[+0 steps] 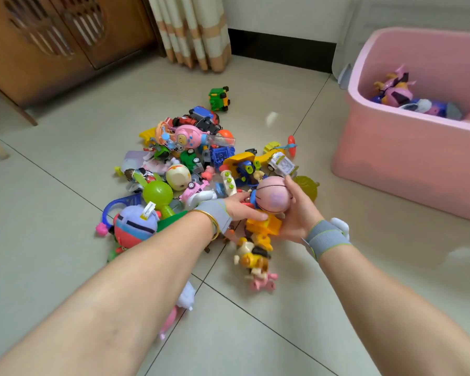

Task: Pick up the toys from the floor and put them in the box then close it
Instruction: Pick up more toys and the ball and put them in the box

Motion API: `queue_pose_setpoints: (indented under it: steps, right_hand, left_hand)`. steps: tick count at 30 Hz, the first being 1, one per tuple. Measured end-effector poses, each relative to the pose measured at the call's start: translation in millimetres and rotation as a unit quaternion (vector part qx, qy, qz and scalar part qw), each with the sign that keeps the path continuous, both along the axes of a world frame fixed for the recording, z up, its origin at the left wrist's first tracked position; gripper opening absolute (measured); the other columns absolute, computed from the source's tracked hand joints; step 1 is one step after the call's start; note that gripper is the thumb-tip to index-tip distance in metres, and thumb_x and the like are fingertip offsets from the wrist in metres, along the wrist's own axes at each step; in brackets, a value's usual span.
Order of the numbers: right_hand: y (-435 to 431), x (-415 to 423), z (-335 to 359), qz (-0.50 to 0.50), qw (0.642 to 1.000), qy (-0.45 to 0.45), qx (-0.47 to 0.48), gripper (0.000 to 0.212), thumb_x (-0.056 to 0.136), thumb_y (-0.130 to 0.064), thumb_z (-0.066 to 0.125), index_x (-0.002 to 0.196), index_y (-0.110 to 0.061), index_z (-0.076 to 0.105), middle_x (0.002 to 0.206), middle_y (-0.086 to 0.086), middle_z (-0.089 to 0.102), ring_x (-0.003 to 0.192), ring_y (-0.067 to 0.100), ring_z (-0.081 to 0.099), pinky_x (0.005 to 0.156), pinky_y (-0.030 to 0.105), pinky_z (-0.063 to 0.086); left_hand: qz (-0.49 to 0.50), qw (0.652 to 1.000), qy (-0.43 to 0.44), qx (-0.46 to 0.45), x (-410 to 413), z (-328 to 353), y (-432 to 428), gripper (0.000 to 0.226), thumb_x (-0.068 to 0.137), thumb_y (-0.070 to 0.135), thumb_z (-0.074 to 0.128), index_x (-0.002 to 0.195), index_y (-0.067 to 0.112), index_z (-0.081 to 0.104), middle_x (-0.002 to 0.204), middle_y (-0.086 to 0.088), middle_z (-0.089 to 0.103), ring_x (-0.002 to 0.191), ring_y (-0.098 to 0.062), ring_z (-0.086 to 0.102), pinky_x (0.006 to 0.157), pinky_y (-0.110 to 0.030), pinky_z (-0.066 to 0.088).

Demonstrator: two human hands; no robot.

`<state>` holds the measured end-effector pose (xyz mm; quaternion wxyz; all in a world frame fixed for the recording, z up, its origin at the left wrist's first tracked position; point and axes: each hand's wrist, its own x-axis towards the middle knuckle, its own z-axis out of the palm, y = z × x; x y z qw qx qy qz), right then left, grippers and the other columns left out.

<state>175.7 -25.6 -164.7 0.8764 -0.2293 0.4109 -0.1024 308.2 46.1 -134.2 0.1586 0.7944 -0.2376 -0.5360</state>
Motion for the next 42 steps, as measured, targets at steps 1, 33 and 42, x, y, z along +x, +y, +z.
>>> queue_pose_setpoints:
  steps: [1,33,42]
  right_hand:
    - [-1,3,2,-0.001,1.000,-0.011,-0.015,0.057,0.087,-0.062,0.043,0.112,-0.016,0.065,0.092,0.008,0.076,0.100,0.033,0.062,0.089,0.053,0.046]
    - [-110,-72,207,-0.274,0.908,-0.190,-0.255,0.059,0.088,-0.057,0.044,0.104,-0.004,0.066,0.089,0.015,0.067,0.073,0.029,0.060,0.060,0.027,0.052]
    - [-154,-143,161,-0.377,0.916,-0.084,-0.112,0.091,0.074,-0.076,0.047,0.138,-0.012,0.042,0.130,0.024,0.055,0.107,0.043,0.061,0.082,0.068,0.047]
  left_hand:
    - [0.029,0.999,0.029,-0.013,-3,1,-2,0.073,0.081,0.023,0.075,0.142,0.030,0.035,0.137,-0.007,0.049,0.117,-0.031,0.053,0.088,-0.054,0.052]
    - [-0.173,0.892,-0.203,-0.365,-100,180,-152,0.056,0.051,0.054,0.073,0.103,0.038,0.060,0.115,-0.002,0.064,0.110,-0.024,0.059,0.090,-0.034,0.054]
    - [-0.117,0.902,-0.194,-0.367,-166,136,-205,0.085,0.088,0.032,0.058,0.150,0.041,0.000,0.152,-0.015,0.027,0.135,-0.038,0.037,0.111,-0.048,0.033]
